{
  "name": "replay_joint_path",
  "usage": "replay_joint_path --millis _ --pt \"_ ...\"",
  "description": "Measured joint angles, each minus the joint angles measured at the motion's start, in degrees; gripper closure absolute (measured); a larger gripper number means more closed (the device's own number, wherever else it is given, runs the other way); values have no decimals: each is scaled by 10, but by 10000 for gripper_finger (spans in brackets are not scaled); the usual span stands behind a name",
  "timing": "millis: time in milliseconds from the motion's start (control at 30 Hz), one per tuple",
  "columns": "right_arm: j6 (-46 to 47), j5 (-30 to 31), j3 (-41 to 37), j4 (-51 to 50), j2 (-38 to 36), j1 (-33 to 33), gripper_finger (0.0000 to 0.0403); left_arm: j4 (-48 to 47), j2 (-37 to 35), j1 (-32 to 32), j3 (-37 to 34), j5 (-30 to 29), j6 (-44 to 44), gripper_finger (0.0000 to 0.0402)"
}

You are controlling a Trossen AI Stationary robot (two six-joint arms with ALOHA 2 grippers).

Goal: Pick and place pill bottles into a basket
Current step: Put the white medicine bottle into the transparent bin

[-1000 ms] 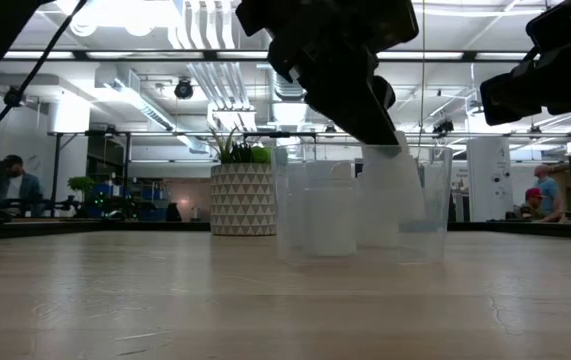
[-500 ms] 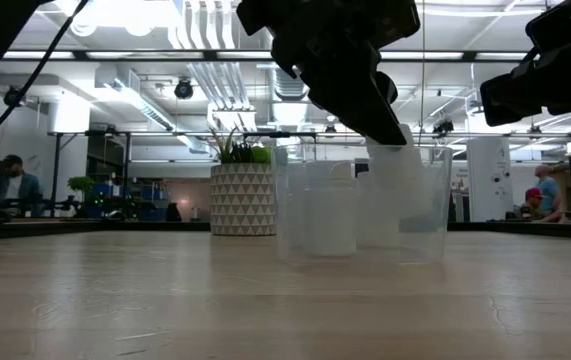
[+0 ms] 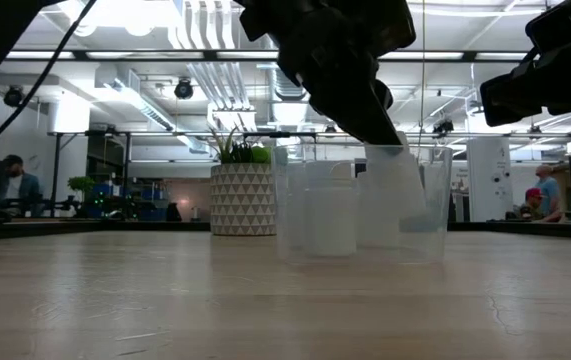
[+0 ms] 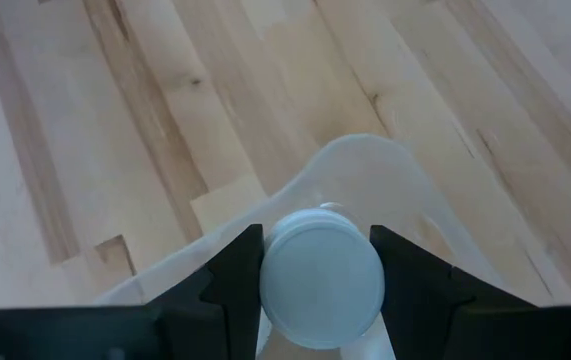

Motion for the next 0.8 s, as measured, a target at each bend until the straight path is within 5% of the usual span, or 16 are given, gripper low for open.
replay_joint_path --millis 800 --pt "-1 1 0 -7 0 0 394 -1 43 4 19 17 0 261"
